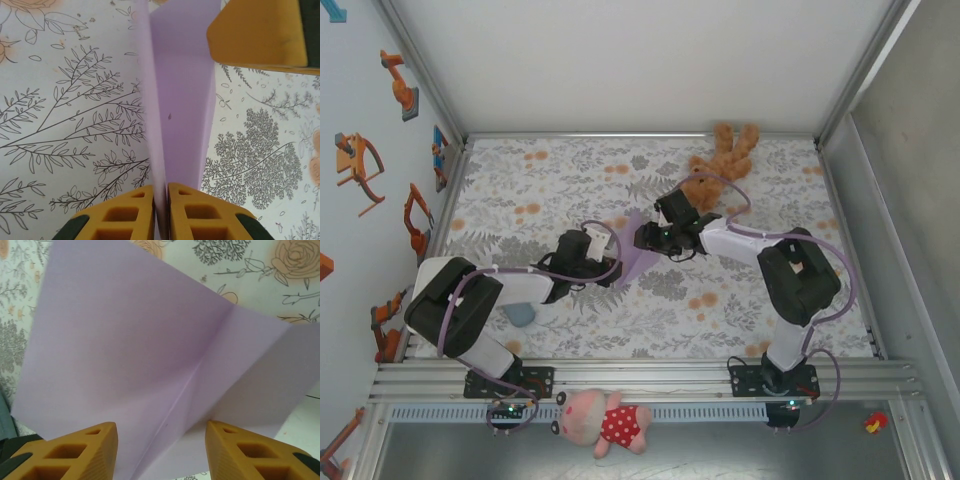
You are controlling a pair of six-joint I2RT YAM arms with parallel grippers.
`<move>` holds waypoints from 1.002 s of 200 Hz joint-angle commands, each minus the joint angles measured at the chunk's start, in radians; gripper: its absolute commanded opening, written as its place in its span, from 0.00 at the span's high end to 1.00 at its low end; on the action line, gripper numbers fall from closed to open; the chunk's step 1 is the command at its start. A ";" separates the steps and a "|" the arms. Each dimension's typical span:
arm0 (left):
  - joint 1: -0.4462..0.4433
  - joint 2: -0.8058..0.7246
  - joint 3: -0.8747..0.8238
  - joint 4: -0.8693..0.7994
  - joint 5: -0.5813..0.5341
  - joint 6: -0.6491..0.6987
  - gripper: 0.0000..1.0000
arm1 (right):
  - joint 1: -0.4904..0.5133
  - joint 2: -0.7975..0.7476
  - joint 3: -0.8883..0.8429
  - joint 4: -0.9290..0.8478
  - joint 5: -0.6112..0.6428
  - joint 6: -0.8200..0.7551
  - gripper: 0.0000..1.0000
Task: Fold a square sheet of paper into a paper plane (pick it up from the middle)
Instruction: Fold the wing for the fifth time at the center of the table.
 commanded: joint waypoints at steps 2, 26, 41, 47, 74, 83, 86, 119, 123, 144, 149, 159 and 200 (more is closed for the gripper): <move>-0.019 -0.013 0.038 -0.089 -0.042 0.060 0.86 | 0.004 0.001 0.010 -0.035 0.037 0.053 0.54; -0.027 -0.016 0.046 -0.094 -0.051 0.061 0.87 | 0.004 -0.054 -0.038 -0.024 0.088 0.122 0.54; -0.033 -0.017 0.050 -0.093 -0.060 0.061 0.87 | 0.004 -0.079 -0.065 -0.020 0.108 0.161 0.53; -0.035 -0.019 0.052 -0.094 -0.064 0.061 0.88 | 0.004 -0.080 -0.066 -0.023 0.107 0.171 0.52; -0.040 -0.025 0.054 -0.095 -0.080 0.067 0.90 | 0.004 -0.057 -0.022 -0.082 0.100 0.198 0.49; -0.043 -0.028 0.058 -0.100 -0.086 0.070 0.91 | 0.006 -0.049 -0.009 -0.099 0.104 0.213 0.48; -0.043 -0.030 0.058 -0.102 -0.088 0.070 0.91 | 0.006 -0.047 -0.004 -0.106 0.106 0.222 0.48; -0.049 -0.042 0.077 -0.126 -0.100 0.087 0.92 | 0.008 -0.034 0.006 -0.135 0.120 0.291 0.47; -0.049 -0.043 0.079 -0.128 -0.099 0.089 0.92 | 0.007 -0.031 0.006 -0.134 0.119 0.298 0.47; -0.054 -0.041 0.091 -0.139 -0.098 0.100 0.92 | 0.009 -0.011 0.017 -0.113 0.086 0.304 0.48; -0.054 -0.041 0.094 -0.142 -0.099 0.103 0.92 | 0.008 -0.005 0.021 -0.110 0.080 0.305 0.48; -0.054 -0.040 0.098 -0.145 -0.102 0.106 0.92 | 0.010 0.005 0.025 -0.107 0.070 0.312 0.49; -0.056 -0.035 0.103 -0.131 -0.099 0.101 0.90 | 0.011 0.025 0.017 -0.103 0.069 0.327 0.52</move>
